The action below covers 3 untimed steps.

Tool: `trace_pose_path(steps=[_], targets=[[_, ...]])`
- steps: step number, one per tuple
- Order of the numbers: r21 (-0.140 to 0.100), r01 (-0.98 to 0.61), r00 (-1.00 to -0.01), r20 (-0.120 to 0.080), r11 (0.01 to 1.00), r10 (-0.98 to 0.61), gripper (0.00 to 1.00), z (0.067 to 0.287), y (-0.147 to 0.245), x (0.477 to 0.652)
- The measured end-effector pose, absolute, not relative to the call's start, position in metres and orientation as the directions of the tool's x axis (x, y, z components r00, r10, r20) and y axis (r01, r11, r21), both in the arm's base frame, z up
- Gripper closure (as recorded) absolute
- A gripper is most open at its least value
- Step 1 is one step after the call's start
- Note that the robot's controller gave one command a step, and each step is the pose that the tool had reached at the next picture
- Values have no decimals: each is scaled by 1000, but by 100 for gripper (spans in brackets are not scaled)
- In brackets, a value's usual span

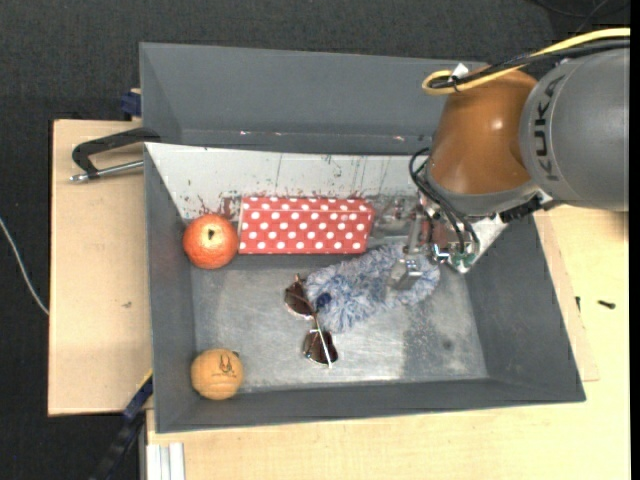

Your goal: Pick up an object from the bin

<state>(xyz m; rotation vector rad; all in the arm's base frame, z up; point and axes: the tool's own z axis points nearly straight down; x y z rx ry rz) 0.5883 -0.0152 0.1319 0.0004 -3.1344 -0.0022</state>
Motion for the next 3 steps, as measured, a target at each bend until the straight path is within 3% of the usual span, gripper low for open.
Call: trace_pose_path(steps=[1, 2, 3], targets=[[2, 48, -999, -7, 999, 48, 0, 107, -20, 598], [2, 96, -995, -5, 995, 96, 100, 76, -26, 605], [2, 96, -995, -5, 995, 96, 100, 76, -25, 604]])
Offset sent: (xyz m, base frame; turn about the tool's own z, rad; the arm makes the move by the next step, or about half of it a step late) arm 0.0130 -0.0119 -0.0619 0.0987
